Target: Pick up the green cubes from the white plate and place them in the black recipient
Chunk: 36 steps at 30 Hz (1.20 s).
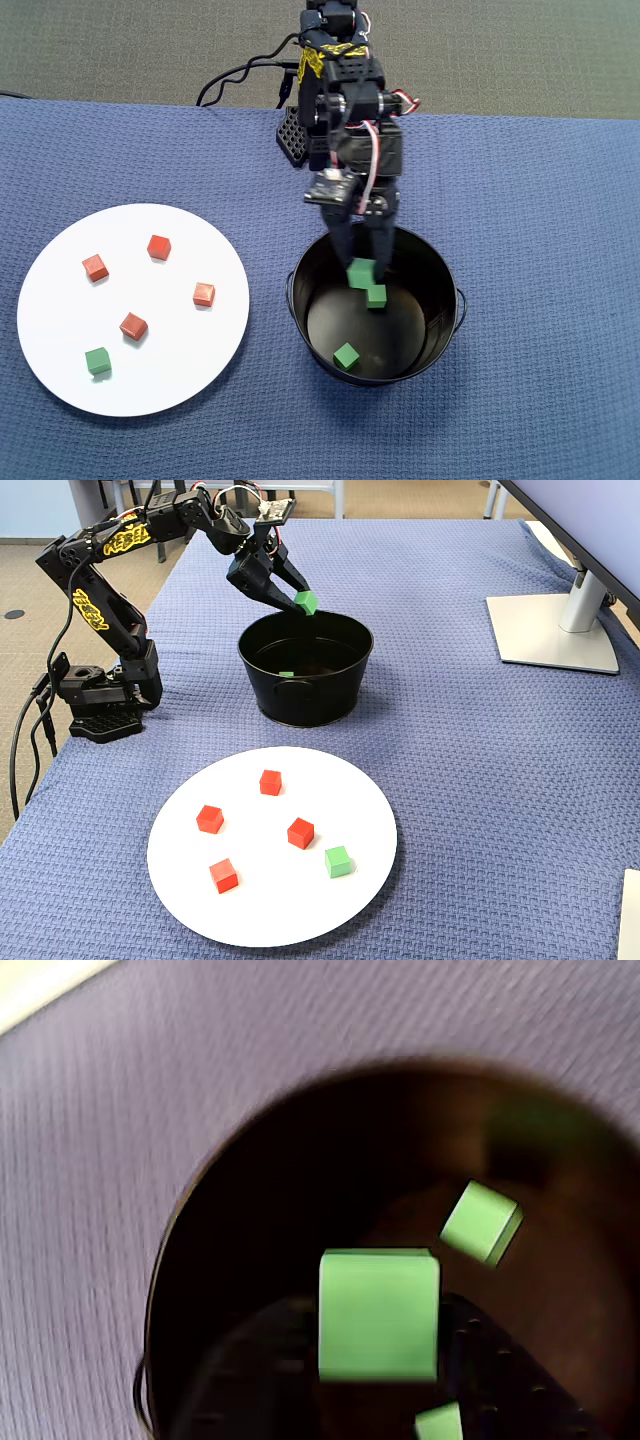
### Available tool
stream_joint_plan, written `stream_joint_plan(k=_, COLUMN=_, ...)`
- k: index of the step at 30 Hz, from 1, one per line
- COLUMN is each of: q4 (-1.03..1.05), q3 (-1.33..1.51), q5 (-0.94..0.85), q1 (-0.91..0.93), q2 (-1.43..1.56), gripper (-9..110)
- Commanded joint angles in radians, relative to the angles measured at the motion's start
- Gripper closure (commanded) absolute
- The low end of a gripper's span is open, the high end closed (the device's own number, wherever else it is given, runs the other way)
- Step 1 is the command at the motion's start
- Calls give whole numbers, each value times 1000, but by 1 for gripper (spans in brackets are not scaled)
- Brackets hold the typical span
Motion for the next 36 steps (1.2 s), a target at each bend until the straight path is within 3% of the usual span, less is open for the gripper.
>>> stream_joint_plan(k=1, q4=-20, q3=6, q5=-18, q1=-18, q2=46, gripper=65)
stream_joint_plan(k=5, q4=-46, q3=-35, q5=-38, q1=69, q2=20, gripper=66)
stream_joint_plan(k=10, q4=-66, q3=-167, q5=72, q1=301, q2=-69, gripper=74)
stream_joint_plan(k=20, q4=51, q3=-678, q5=244, q1=746, q2=-624, gripper=75)
stream_joint_plan(k=30, q4=336, q3=-1121, q5=153, q1=828, q2=-1039, gripper=76)
stream_joint_plan(k=36, q4=267, q3=-1190, q5=97, q1=822, q2=-1137, gripper=77)
